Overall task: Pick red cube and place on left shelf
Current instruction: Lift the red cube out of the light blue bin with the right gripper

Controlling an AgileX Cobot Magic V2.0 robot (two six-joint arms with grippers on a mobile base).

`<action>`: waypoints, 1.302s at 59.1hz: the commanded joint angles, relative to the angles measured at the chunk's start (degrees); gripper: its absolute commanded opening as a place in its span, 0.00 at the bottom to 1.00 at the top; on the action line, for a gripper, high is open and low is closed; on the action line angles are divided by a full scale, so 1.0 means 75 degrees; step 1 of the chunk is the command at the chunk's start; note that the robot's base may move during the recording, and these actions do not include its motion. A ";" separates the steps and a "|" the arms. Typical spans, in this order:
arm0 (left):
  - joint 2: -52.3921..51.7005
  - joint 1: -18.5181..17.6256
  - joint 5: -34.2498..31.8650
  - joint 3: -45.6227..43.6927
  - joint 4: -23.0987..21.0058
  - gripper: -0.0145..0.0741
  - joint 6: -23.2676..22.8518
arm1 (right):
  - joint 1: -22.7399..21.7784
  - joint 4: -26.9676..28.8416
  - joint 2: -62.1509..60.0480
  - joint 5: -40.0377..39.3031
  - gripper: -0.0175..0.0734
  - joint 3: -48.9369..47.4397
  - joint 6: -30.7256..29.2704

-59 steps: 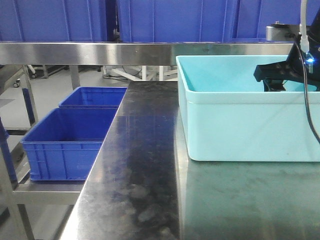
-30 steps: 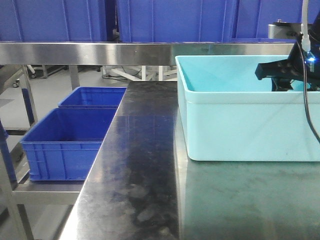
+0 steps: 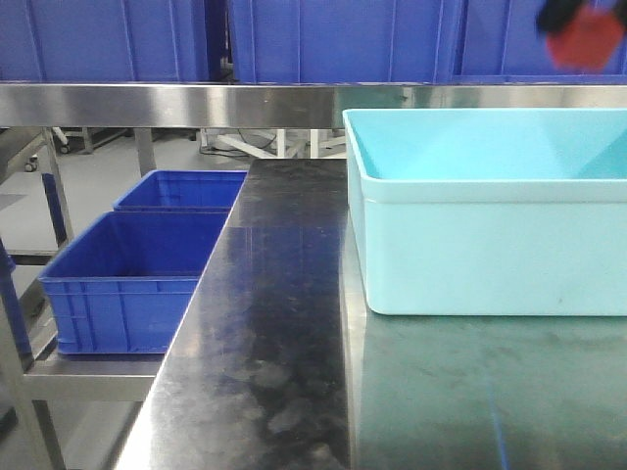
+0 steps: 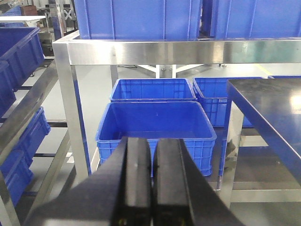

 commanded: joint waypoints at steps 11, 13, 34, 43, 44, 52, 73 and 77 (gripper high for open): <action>-0.0123 -0.0002 -0.0669 0.0177 -0.0023 0.28 -0.0007 | 0.0752 -0.0031 -0.1904 -0.0439 0.25 0.0024 0.0002; -0.0123 -0.0002 -0.0669 0.0177 -0.0023 0.28 -0.0007 | 0.0851 -0.0031 -0.2121 -0.0446 0.25 0.0139 0.0002; -0.0123 -0.0002 -0.0669 0.0177 -0.0023 0.28 -0.0007 | 0.1238 -0.0031 -0.4227 -0.1250 0.25 0.2455 0.0002; -0.0123 -0.0002 -0.0669 0.0177 -0.0023 0.28 -0.0007 | 0.1238 -0.0031 -0.5088 -0.1709 0.25 0.3339 0.0002; -0.0123 -0.0002 -0.0669 0.0177 -0.0023 0.28 -0.0007 | 0.1238 -0.0031 -0.5187 -0.1756 0.25 0.3438 0.0002; -0.0123 -0.0002 -0.0669 0.0177 -0.0023 0.28 -0.0007 | 0.1238 -0.0031 -0.5607 -0.1838 0.25 0.3819 0.0002; -0.0123 -0.0002 -0.0669 0.0177 -0.0023 0.28 -0.0007 | 0.1238 -0.0029 -0.5807 -0.1560 0.25 0.3923 0.0002; -0.0123 -0.0002 -0.0669 0.0177 -0.0023 0.28 -0.0007 | 0.1238 -0.0029 -0.5807 -0.1560 0.25 0.3923 0.0002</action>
